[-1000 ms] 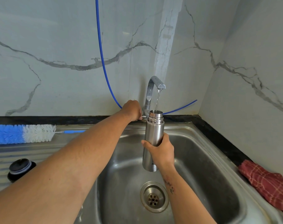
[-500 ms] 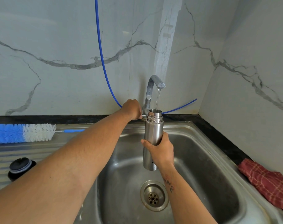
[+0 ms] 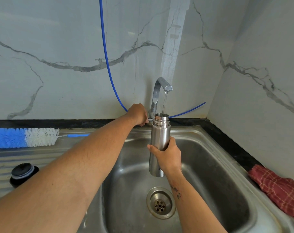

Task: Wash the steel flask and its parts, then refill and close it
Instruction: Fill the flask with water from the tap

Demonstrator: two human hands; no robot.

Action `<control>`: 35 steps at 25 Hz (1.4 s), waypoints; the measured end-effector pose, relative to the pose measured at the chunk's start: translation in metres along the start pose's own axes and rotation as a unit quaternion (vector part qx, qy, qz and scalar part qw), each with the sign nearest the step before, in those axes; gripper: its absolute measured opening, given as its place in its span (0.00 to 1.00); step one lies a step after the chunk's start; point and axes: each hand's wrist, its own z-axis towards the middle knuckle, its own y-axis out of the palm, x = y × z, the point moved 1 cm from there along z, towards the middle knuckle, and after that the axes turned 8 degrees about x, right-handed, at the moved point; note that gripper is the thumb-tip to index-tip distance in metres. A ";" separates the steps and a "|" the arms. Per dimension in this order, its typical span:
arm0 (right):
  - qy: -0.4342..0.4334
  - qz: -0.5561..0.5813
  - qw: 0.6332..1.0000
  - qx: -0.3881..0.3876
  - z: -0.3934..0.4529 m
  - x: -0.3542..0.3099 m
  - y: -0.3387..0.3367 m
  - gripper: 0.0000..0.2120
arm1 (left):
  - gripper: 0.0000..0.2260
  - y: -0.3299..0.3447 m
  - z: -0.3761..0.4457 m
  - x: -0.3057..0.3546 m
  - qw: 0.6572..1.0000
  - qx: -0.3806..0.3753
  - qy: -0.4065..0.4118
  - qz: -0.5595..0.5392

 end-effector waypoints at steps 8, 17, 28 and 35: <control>-0.001 -0.003 1.000 0.000 0.001 0.001 0.000 0.30 | 0.06 0.002 0.000 0.001 1.000 0.001 0.025 -0.003; -0.007 -0.005 1.000 -0.002 0.002 0.002 0.001 0.28 | 0.06 -0.006 -0.009 0.005 0.992 0.033 0.122 -0.002; -0.008 -0.002 1.000 0.000 0.004 0.004 0.000 0.28 | 0.04 -0.014 0.008 0.043 0.977 0.091 0.189 -0.026; -0.014 -0.034 0.999 0.005 -0.005 -0.009 -0.008 0.25 | 0.10 -0.048 -0.036 0.042 0.976 0.128 0.142 -0.100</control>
